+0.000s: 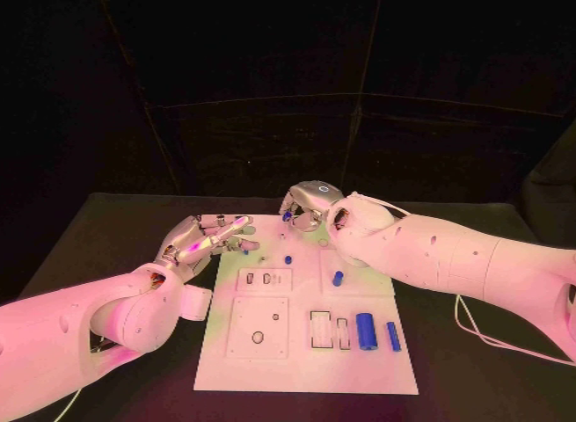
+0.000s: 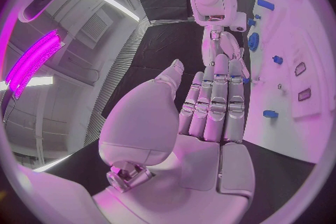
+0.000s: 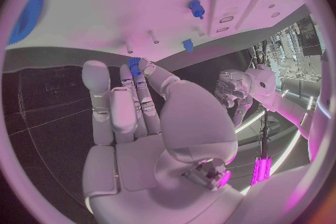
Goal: Assemble the parts on the task board
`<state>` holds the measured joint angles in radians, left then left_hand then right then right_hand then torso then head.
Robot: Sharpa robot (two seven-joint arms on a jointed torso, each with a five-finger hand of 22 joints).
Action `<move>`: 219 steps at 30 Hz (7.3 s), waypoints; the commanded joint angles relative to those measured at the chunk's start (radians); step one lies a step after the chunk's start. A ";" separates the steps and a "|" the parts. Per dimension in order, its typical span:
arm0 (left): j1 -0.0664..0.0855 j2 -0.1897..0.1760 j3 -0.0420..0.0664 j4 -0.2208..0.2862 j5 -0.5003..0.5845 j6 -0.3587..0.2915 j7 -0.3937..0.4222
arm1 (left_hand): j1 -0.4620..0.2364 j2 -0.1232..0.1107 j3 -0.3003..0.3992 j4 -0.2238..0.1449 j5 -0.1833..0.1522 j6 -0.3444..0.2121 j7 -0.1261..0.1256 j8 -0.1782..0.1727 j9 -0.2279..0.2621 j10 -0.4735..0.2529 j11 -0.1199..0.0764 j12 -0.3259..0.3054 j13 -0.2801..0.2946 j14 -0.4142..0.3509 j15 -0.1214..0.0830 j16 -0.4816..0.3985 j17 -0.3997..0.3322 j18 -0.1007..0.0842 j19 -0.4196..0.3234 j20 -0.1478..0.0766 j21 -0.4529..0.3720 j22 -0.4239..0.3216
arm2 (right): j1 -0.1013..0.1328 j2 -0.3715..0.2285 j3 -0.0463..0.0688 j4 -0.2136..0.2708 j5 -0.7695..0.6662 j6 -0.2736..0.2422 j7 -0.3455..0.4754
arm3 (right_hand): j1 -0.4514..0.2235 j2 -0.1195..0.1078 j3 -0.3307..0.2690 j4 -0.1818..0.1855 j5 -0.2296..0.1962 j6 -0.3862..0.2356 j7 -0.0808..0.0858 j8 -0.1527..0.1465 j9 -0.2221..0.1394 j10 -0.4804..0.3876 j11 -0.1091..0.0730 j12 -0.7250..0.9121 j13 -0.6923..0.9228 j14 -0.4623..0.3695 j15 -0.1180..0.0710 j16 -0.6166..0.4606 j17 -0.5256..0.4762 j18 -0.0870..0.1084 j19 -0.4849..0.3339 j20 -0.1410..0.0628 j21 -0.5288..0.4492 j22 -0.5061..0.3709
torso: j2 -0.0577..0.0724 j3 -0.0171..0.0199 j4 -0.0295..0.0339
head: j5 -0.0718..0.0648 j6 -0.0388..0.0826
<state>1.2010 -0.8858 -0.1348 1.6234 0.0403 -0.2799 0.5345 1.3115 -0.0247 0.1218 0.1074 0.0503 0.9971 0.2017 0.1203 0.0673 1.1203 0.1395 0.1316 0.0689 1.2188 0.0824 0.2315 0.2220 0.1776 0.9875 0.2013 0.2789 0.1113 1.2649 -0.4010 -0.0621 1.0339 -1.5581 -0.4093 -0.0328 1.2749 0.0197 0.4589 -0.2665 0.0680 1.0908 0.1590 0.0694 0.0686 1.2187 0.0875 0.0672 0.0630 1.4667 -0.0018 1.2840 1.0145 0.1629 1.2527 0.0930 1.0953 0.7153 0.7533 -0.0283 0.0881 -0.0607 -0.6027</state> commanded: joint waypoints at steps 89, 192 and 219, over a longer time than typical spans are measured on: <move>0.005 0.004 0.000 -0.028 -0.005 0.041 0.001 | 0.000 0.015 0.001 -0.014 -0.001 0.008 0.003 -0.012 -0.001 0.005 0.003 -0.013 -0.001 -0.005 0.006 -0.015 0.005 0.006 0.005 0.002 -0.011 -0.007 | 0.003 -0.278 0.046 0.176 0.136 0.225 -0.198 | 0.097 -0.101 -0.480 0.404 0.174 -0.170 -0.003 0.062 0.002 0.226 -0.020 1.345 1.300 0.077 -0.008 0.239 0.415 -0.077 0.139 0.001 0.277 0.408 | 0.016 -0.0006 -0.0178 | -0.008 0.003; 0.005 -0.004 0.000 -0.032 -0.006 0.053 -0.013 | 0.003 0.018 0.004 -0.020 -0.001 0.009 0.003 -0.015 -0.001 0.007 0.003 -0.017 -0.001 -0.003 0.005 -0.019 0.008 0.006 0.006 0.002 -0.013 -0.009 | -0.024 -0.034 0.043 0.158 -0.013 0.124 -0.172 | 0.022 -0.126 -0.286 0.353 0.126 -0.110 -0.012 0.022 -0.006 0.208 -0.028 1.323 1.300 0.081 -0.016 0.246 0.442 -0.097 0.173 -0.009 0.332 0.517 | 0.020 -0.0009 -0.0221 | 0.018 -0.005; 0.005 -0.006 0.000 -0.034 -0.006 0.052 -0.017 | 0.005 0.021 0.006 -0.025 -0.001 0.009 0.004 -0.018 -0.001 0.007 0.004 -0.022 -0.002 -0.003 0.006 -0.023 0.010 0.006 0.007 0.002 -0.015 -0.010 | -0.025 -0.072 0.043 0.179 0.018 0.030 -0.155 | -0.075 -0.108 -0.433 0.491 0.254 -0.153 0.001 0.015 0.002 0.203 -0.013 1.325 1.296 0.083 0.000 0.251 0.457 -0.098 0.176 0.009 0.338 0.527 | 0.021 -0.0005 -0.0239 | 0.014 -0.001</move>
<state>1.2046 -0.8920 -0.1352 1.5885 0.0395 -0.2401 0.5149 1.3160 -0.0128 0.1302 0.0883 0.0503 1.0005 0.2051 0.1088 0.0670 1.1203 0.1394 0.1160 0.0685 1.2151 0.0860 0.2120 0.2307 0.1773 0.9873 0.2014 0.2673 0.1019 1.2381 -0.4690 -0.0194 1.2073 -1.5576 -0.2900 -0.2148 1.2052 -0.0943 0.0303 0.2247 0.3186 0.9361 0.1648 0.0817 0.0701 1.4168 0.0726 1.3898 1.3075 1.4649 -0.0034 1.5312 1.3077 0.0851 1.4226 0.0985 1.4299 1.2414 0.7747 -0.0290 0.0647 -0.0447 -0.6050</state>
